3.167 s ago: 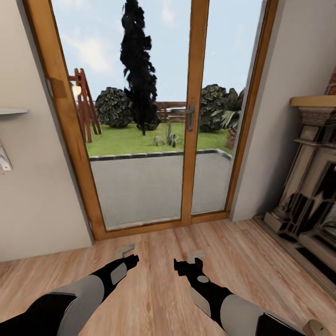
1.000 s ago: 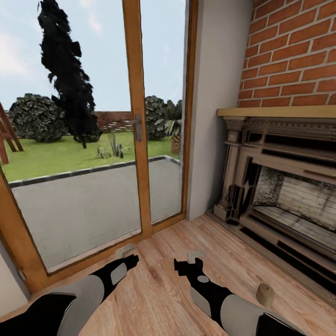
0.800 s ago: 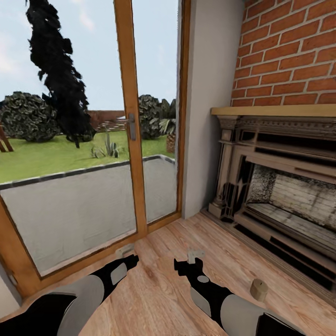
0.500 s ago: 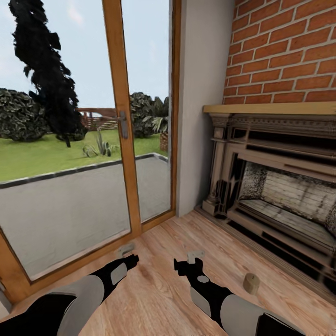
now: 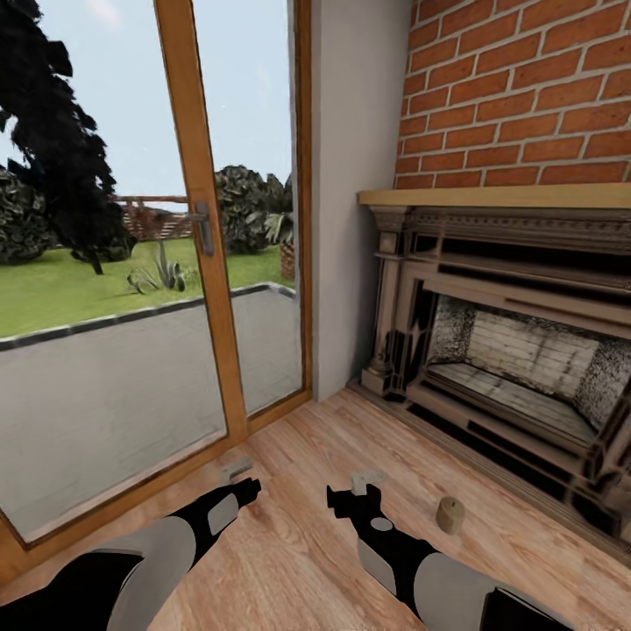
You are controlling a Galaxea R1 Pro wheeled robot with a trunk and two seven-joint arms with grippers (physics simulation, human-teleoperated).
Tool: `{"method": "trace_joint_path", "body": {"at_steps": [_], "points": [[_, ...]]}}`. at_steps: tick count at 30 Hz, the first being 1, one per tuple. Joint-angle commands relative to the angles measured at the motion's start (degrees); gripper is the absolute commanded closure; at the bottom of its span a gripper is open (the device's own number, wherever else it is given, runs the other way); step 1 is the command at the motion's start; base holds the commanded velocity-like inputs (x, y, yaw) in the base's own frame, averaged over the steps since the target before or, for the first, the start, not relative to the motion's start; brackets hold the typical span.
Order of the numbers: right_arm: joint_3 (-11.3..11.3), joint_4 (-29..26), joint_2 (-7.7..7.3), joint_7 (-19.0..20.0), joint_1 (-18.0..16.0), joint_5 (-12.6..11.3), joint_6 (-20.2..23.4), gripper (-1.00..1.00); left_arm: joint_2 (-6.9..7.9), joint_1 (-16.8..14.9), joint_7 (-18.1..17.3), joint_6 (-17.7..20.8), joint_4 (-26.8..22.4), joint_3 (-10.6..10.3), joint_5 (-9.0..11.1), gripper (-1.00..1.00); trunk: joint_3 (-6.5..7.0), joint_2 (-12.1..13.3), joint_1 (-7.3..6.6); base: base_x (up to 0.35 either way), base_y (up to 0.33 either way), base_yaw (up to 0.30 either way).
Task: Place each of the two pumpkins and all three candles from the living room inside a cabinet in the living room (use any cabinet), then make sure every cabinet is closed, and position the cauldron so it is next to a table in the living room.
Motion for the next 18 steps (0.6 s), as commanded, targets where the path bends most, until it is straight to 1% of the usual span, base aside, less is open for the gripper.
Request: {"method": "trace_joint_path", "body": {"at_steps": [1, 5, 8, 12, 18], "points": [[0.49, -0.02, 0.00, -0.27, -0.05, -0.45, -0.16, -1.00, -0.01, -0.01, 0.22, 0.09, -0.07, -0.16, 0.31, -1.00, -0.14, -0.03, -0.01, 0.000, 0.015, -0.168], [0.49, -0.02, -0.02, -0.27, -0.05, -0.45, -0.16, -1.00, -0.01, -0.01, 0.23, 0.09, -0.07, -0.16, 0.31, -1.00, -0.45, -0.03, -0.01, 0.000, 0.064, -0.173], [0.49, -0.02, 0.00, -0.27, -0.05, -0.46, -0.16, -1.00, -0.01, -0.01, 0.20, 0.09, -0.07, -0.16, 0.31, -1.00, -0.66, -0.03, -0.01, 0.000, 0.147, -0.190], [0.49, -0.02, 0.03, -0.27, -0.05, -0.45, -0.16, -1.00, -0.01, -0.01, 0.21, 0.09, -0.07, -0.16, 0.31, -1.00, -0.85, -0.03, -0.01, 0.000, 0.232, -0.128], [0.53, -0.02, 0.04, -0.27, -0.05, -0.46, -0.16, -1.00, -0.01, -0.01, 0.17, 0.09, -0.07, -0.16, 0.31, -1.00, -0.93, -0.03, -0.01, 0.000, 0.278, -0.033]]}}
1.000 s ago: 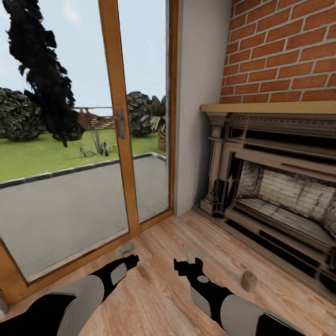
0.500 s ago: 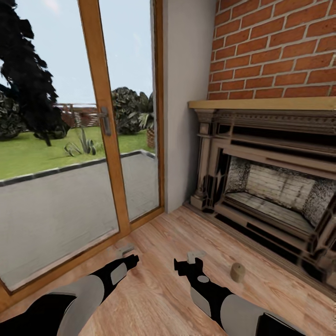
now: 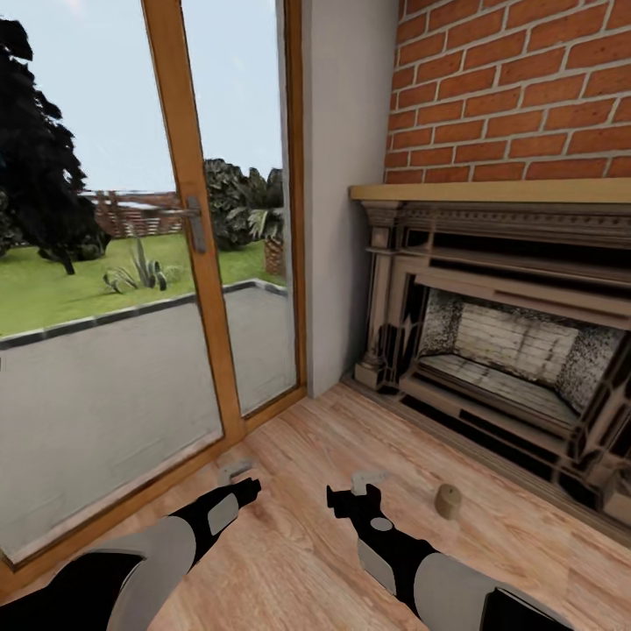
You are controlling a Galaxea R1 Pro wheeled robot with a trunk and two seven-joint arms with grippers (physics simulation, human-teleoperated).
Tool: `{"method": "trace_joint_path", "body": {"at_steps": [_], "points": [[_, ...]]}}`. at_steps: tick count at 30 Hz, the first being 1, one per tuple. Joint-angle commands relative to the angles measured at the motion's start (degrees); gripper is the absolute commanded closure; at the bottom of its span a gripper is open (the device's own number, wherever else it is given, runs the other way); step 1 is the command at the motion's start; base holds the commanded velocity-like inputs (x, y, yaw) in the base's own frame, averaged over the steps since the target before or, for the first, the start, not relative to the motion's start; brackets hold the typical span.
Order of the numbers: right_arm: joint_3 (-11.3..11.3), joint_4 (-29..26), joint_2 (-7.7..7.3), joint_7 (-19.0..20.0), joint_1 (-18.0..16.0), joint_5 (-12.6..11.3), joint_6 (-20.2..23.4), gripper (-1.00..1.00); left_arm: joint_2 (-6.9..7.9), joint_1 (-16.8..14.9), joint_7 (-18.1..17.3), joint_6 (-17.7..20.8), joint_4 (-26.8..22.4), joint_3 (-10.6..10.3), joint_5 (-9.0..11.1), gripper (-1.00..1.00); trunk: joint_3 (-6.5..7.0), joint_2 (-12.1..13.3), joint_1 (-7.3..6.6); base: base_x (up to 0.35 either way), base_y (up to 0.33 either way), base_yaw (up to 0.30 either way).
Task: Place each of the two pumpkins and all three candles from the living room inside a cabinet in the living room (use any cabinet), then make sure every cabinet is closed, and position the cauldron so it is next to a table in the living room.
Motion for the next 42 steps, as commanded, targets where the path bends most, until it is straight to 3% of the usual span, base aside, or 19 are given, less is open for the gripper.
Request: {"method": "trace_joint_path", "body": {"at_steps": [1, 16, 42], "points": [[0.51, 0.00, 0.01, -0.28, -0.05, -0.44, -0.18, -1.00, -0.01, -0.01, 0.22, 0.09, -0.08, -0.15, 0.31, -1.00, -0.06, -0.03, 0.00, 0.000, 0.289, -0.010], [0.54, 0.00, 0.01, -0.28, -0.05, -0.44, -0.18, -1.00, -0.03, -0.01, 0.21, 0.09, -0.08, -0.15, 0.32, -1.00, -0.07, -0.03, 0.00, 0.000, 0.251, -0.144], [0.54, 0.00, 0.01, -0.28, -0.05, -0.44, -0.18, -1.00, -0.20, -0.01, 0.17, 0.16, -0.08, -0.15, 0.32, -1.00, -0.07, -0.03, 0.00, 0.000, 0.010, -0.252]]}}
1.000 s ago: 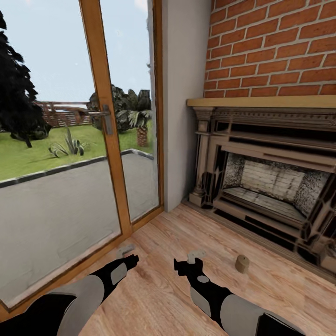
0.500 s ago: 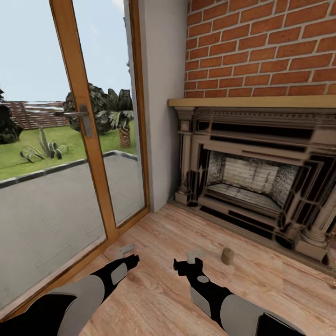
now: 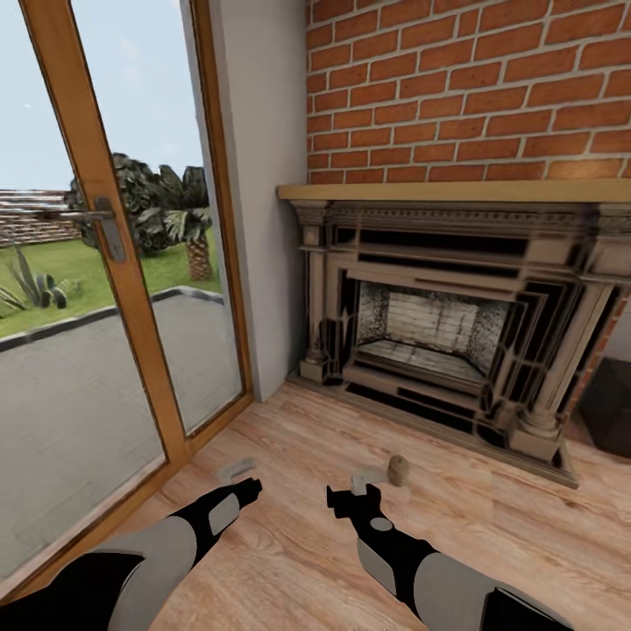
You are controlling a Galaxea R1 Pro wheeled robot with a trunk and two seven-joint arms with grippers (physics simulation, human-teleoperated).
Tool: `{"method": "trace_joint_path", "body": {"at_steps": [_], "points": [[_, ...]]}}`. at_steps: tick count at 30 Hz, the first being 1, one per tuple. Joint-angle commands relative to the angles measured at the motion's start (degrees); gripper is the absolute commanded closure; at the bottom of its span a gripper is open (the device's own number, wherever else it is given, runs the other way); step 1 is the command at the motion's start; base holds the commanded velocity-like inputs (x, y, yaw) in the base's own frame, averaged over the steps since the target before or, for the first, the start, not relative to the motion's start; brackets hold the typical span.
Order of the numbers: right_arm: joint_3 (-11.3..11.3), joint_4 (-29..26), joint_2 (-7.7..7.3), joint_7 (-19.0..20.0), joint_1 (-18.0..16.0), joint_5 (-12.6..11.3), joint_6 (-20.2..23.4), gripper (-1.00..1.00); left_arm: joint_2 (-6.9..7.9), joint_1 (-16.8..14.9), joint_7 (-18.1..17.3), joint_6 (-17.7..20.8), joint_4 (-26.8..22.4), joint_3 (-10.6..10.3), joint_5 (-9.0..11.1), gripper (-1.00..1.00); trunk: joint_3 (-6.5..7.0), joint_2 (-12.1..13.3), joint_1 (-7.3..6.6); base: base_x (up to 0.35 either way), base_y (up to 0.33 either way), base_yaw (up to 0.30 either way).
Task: Place each of the two pumpkins and all three candles from the living room inside a cabinet in the living room (use any cabinet), then make sure every cabinet is closed, and position the cauldron so it is next to a table in the living room.
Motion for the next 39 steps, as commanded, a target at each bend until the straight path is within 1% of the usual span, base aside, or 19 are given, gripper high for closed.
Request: {"method": "trace_joint_path", "body": {"at_steps": [1, 6, 10, 28, 39], "points": [[0.49, -0.02, 0.00, -0.27, -0.05, -0.44, -0.16, -1.00, 0.00, -0.01, 0.23, 0.11, -0.08, -0.15, 0.31, -1.00, -0.06, -0.03, -0.01, 0.000, 0.000, -0.253], [0.49, -0.02, 0.00, -0.27, -0.05, -0.43, -0.16, -1.00, 0.00, -0.01, 0.23, 0.12, -0.08, -0.15, 0.30, -1.00, -0.06, -0.03, -0.01, 0.000, 0.046, -0.253], [0.49, -0.02, 0.00, -0.27, -0.05, -0.44, -0.16, -1.00, 0.00, -0.01, 0.23, 0.12, -0.08, -0.15, 0.30, -1.00, -0.06, -0.03, -0.01, 0.000, 0.163, -0.255], [0.49, -0.02, 0.00, -0.27, -0.05, -0.44, -0.16, -1.00, 0.00, -0.01, 0.23, 0.12, -0.08, -0.15, 0.30, -1.00, -0.06, -0.03, -0.01, 0.001, 0.279, -0.259], [0.49, -0.02, 0.00, -0.27, -0.05, -0.44, -0.16, -1.00, -0.02, -0.01, 0.23, 0.12, -0.08, -0.15, 0.31, -1.00, -0.06, -0.03, -0.01, 0.101, 0.279, -0.260]]}}
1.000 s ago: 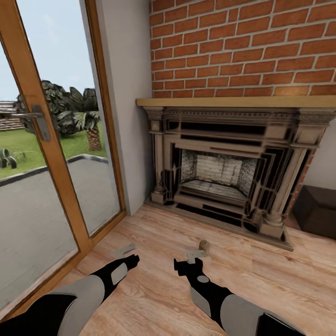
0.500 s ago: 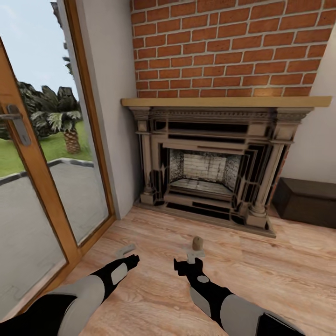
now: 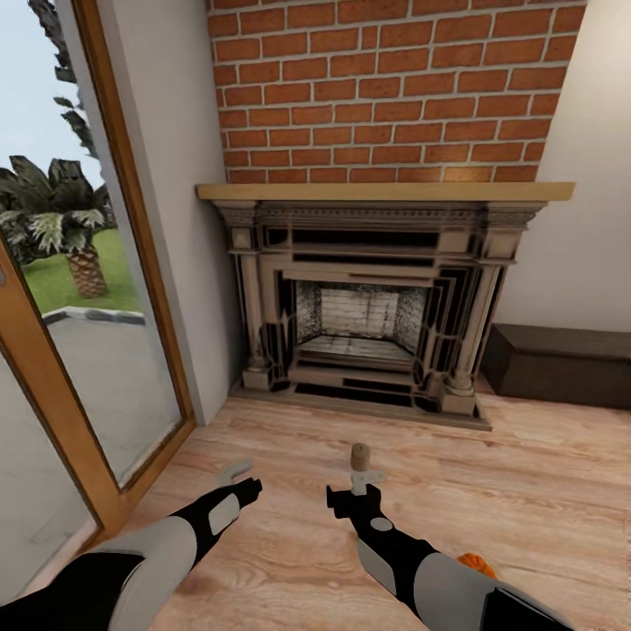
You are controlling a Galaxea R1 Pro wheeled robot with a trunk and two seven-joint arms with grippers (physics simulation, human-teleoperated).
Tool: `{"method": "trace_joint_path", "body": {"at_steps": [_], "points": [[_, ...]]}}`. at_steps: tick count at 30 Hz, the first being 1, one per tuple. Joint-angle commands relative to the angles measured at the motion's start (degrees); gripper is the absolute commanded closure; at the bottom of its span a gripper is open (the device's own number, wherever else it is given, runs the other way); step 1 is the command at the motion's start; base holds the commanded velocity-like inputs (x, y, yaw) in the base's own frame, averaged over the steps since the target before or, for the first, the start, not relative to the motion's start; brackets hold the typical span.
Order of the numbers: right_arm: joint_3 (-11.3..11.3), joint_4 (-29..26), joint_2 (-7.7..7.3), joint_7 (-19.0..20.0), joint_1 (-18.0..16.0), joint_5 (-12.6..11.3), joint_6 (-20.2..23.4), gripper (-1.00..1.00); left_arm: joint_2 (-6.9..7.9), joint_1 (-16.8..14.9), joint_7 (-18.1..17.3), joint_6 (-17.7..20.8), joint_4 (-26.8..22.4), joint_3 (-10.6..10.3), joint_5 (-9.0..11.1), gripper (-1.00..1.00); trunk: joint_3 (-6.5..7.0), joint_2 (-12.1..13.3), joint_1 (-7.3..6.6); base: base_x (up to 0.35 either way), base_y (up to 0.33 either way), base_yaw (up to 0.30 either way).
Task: Place each of the two pumpkins and all three candles from the living room inside a cabinet in the living room (use any cabinet), then make sure every cabinet is closed, and position the cauldron so it is next to a table in the living room.
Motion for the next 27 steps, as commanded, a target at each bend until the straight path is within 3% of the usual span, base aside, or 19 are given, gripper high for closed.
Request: {"method": "trace_joint_path", "body": {"at_steps": [1, 21, 27], "points": [[0.49, 0.02, 0.02, -0.26, -0.06, -0.43, -0.16, -1.00, -0.01, 0.00, 0.20, 0.10, -0.09, -0.15, 0.32, -1.00, -0.06, -0.03, 0.01, 0.141, 0.278, -0.260], [0.49, 0.02, 0.02, -0.26, -0.06, -0.43, -0.16, -1.00, 0.01, 0.00, 0.20, 0.10, -0.09, -0.15, 0.31, -1.00, -0.06, -0.03, 0.01, 0.151, 0.278, -0.257], [0.49, 0.02, 0.02, -0.26, -0.06, -0.43, -0.16, -1.00, 0.02, 0.00, 0.20, 0.10, -0.09, -0.15, 0.31, -1.00, -0.06, -0.03, 0.01, 0.115, 0.259, -0.096]]}}
